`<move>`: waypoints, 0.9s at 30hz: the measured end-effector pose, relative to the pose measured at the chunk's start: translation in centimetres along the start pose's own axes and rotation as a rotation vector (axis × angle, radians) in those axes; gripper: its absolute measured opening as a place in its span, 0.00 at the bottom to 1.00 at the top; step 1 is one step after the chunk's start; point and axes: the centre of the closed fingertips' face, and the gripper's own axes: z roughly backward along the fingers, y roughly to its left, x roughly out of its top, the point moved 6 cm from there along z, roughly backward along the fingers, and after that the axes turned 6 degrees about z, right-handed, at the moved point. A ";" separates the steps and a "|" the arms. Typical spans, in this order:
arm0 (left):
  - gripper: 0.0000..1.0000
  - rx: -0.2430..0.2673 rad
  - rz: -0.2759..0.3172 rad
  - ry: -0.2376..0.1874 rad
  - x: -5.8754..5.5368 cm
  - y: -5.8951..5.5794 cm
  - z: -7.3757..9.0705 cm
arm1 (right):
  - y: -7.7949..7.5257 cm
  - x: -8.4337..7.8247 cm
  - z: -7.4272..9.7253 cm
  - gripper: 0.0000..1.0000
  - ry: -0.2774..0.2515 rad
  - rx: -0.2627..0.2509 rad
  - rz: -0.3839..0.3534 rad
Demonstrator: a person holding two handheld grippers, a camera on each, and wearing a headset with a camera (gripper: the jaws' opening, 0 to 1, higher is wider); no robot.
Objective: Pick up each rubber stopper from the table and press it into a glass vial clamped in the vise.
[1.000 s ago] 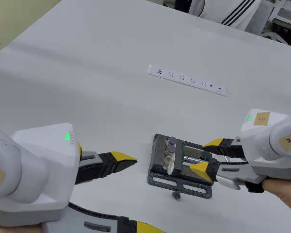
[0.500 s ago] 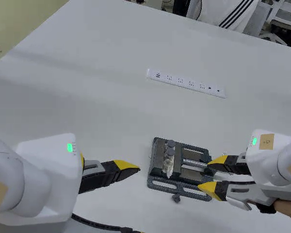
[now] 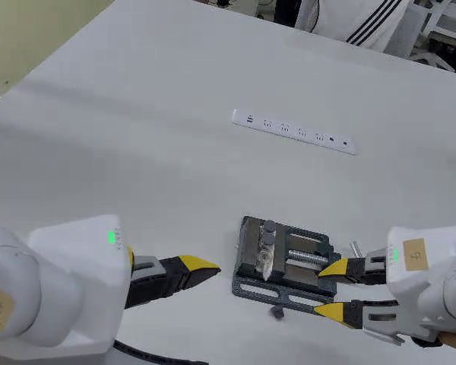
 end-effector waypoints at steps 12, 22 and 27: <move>0.71 0.012 0.014 -0.001 -0.1 0.4 0.0 | 0.2 0.1 -2.8 0.04 0.023 0.075 0.209; 0.70 0.019 0.027 -0.005 -0.1 0.7 -0.1 | 0.6 0.0 -4.8 0.00 0.057 0.121 0.345; 0.70 0.023 0.032 -0.008 -0.2 0.8 0.0 | 0.7 -0.2 -5.5 0.00 0.055 0.141 0.368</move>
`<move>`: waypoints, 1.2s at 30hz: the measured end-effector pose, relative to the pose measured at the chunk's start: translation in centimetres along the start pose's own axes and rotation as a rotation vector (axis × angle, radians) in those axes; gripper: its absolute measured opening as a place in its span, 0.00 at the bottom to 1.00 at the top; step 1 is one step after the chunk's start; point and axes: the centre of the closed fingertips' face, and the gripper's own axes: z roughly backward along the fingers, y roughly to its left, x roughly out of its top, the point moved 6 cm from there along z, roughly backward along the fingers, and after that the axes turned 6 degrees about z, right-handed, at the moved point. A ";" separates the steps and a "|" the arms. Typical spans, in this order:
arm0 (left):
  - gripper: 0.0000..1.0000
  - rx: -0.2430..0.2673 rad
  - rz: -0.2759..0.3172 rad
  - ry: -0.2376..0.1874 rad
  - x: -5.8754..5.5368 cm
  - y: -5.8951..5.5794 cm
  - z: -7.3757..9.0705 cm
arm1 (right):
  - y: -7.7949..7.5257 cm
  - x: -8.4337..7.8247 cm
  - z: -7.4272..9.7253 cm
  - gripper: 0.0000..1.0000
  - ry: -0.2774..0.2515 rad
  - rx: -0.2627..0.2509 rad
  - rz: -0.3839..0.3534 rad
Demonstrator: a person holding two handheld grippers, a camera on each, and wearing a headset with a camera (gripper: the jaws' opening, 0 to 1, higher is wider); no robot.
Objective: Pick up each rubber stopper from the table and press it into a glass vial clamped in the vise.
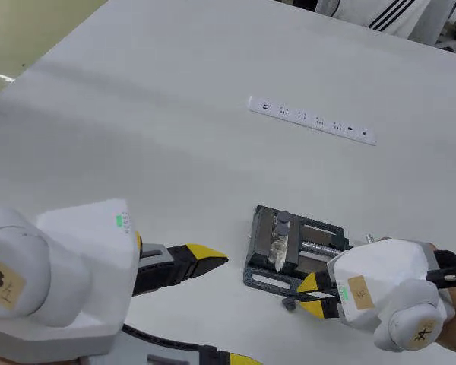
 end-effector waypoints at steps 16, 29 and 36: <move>0.70 0.010 0.021 -0.005 -0.3 0.4 0.0 | -0.3 0.0 -0.6 0.00 -0.005 0.030 0.035; 0.69 0.012 0.025 -0.012 -0.2 0.6 -0.1 | -0.3 -0.1 -0.6 0.00 -0.027 0.052 -0.027; 0.69 0.007 0.025 -0.009 -0.2 0.5 -0.3 | -0.5 0.1 -0.6 0.00 -0.043 0.051 -0.126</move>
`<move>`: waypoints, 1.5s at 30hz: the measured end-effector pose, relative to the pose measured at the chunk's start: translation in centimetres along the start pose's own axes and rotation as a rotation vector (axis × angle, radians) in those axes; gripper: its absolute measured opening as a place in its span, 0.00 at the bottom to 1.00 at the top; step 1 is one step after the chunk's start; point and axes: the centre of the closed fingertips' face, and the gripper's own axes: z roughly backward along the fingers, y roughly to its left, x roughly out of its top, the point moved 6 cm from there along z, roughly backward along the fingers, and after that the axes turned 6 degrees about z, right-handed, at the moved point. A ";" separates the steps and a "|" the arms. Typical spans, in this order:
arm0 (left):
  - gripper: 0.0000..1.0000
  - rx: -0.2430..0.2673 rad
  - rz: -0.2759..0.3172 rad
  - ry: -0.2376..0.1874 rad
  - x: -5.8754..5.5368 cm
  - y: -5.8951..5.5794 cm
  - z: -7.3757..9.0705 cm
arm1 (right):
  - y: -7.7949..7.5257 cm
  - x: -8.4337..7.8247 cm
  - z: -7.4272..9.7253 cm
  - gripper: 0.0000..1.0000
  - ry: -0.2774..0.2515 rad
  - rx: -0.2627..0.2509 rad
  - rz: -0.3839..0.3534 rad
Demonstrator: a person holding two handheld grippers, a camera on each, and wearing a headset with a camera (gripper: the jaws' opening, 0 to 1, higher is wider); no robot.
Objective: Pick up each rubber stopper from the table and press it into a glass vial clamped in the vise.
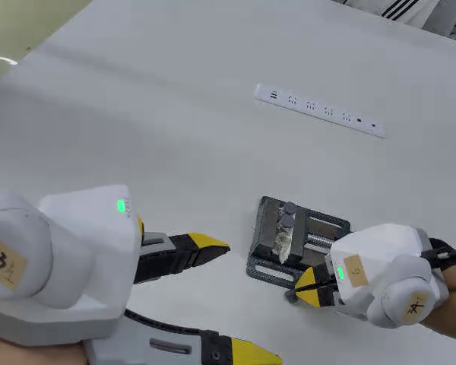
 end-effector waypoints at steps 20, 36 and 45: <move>0.69 0.003 0.005 -0.008 0.1 0.1 0.0 | 0.2 -0.3 0.1 0.00 0.012 0.026 0.020; 0.68 0.005 0.009 -0.011 0.1 0.1 0.1 | 0.1 -0.4 -0.2 0.00 0.032 0.033 0.064; 0.67 0.005 0.014 -0.015 0.1 0.3 0.2 | 0.0 -0.3 -0.1 0.00 0.038 0.046 0.065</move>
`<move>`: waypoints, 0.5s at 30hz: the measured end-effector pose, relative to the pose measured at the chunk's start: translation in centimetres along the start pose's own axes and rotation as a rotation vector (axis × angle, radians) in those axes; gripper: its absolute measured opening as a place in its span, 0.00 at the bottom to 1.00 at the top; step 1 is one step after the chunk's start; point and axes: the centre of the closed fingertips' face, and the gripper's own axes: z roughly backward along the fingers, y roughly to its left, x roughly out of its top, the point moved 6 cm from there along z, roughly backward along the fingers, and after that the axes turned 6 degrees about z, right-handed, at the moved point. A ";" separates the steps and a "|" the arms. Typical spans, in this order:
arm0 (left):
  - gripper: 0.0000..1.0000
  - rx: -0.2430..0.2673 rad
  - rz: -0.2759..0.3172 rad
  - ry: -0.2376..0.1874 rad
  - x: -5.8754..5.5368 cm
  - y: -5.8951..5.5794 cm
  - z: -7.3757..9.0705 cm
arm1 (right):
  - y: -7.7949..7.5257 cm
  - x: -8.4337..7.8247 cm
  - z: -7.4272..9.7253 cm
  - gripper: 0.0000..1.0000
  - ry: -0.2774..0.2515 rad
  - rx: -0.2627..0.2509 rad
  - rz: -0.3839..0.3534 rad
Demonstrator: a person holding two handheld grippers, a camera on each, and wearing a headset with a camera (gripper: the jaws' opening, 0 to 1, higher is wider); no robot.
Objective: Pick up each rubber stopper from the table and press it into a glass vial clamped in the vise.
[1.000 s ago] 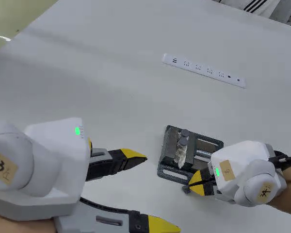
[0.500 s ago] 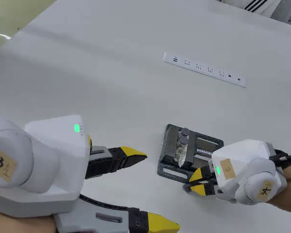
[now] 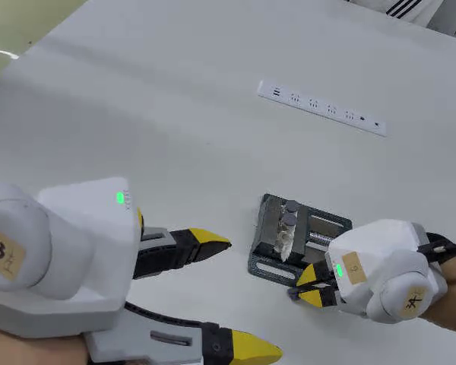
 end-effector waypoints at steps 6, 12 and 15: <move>0.67 -0.005 -0.001 0.000 0.1 0.0 -0.1 | 0.1 -0.1 0.0 0.00 0.009 -0.001 -0.014; 0.67 -0.008 -0.006 0.002 0.2 0.0 -0.3 | 0.0 -0.1 0.0 0.00 0.009 -0.020 -0.070; 0.67 -0.009 -0.007 0.002 0.2 0.0 -0.3 | 0.0 -0.1 0.0 0.00 0.007 -0.029 -0.097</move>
